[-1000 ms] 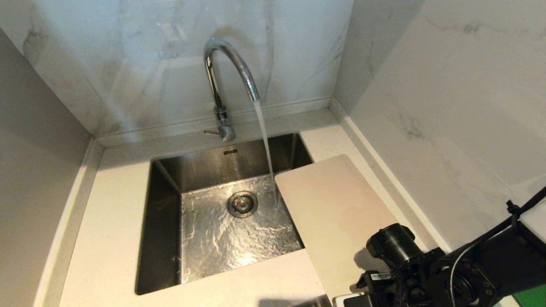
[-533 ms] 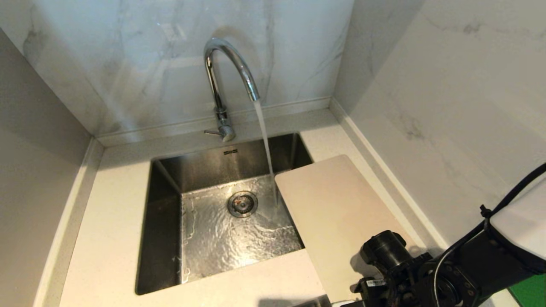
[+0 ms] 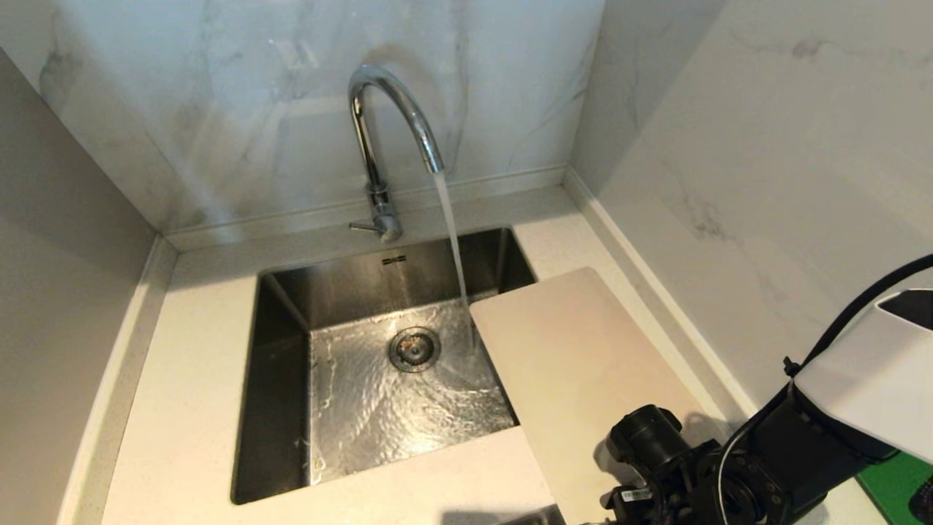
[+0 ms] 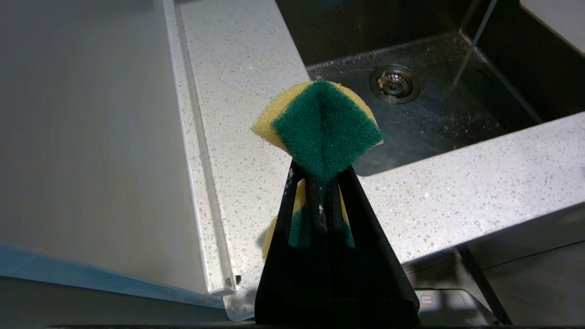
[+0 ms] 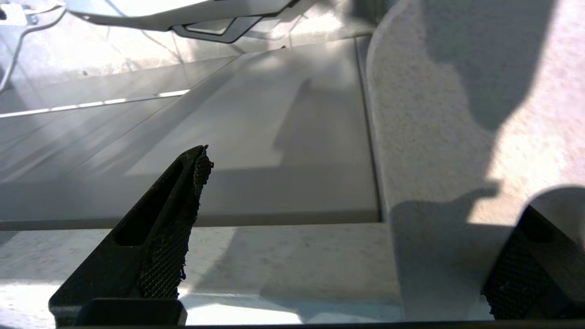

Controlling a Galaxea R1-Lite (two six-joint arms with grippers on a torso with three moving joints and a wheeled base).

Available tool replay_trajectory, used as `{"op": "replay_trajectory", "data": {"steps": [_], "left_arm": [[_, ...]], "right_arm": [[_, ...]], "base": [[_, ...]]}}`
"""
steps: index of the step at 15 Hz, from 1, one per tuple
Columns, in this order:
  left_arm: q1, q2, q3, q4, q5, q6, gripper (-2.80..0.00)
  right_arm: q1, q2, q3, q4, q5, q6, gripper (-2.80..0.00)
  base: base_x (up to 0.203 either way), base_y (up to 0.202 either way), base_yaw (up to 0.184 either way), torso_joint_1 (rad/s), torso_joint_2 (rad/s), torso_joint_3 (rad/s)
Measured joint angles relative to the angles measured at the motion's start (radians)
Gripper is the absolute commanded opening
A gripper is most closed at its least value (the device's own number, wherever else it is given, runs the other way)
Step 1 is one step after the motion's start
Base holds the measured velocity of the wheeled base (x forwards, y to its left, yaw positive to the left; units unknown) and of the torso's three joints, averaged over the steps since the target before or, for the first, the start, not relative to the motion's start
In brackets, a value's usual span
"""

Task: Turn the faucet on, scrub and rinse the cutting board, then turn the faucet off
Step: Pick up the cutting board

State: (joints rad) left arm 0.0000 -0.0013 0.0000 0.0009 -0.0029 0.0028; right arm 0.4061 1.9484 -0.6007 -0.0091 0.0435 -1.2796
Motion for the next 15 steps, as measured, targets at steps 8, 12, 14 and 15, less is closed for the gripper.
{"op": "replay_trajectory", "data": {"steps": [8,12,14,15], "left_arm": [[0.0,0.0,0.0,0.0,-0.001,0.001,-2.8],[0.0,0.0,0.0,0.0,0.0,0.0,-2.8],[0.0,0.0,0.0,0.0,0.0,0.0,-2.8],[0.0,0.0,0.0,0.0,0.0,0.0,-2.8]], "right_arm": [[0.031,0.042,0.045,-0.099,-0.007,0.003,0.0],[0.035,0.049,0.066,-0.141,-0.013,0.013,0.0],[0.035,0.054,0.075,-0.151,-0.014,0.013,0.0],[0.035,0.056,0.077,-0.152,-0.015,0.012,0.0]], "base": [[0.0,0.0,0.0,0.0,0.0,0.0],[0.0,0.0,0.0,0.0,0.0,0.0],[0.0,0.0,0.0,0.0,0.0,0.0],[0.0,0.0,0.0,0.0,0.0,0.0]]}}
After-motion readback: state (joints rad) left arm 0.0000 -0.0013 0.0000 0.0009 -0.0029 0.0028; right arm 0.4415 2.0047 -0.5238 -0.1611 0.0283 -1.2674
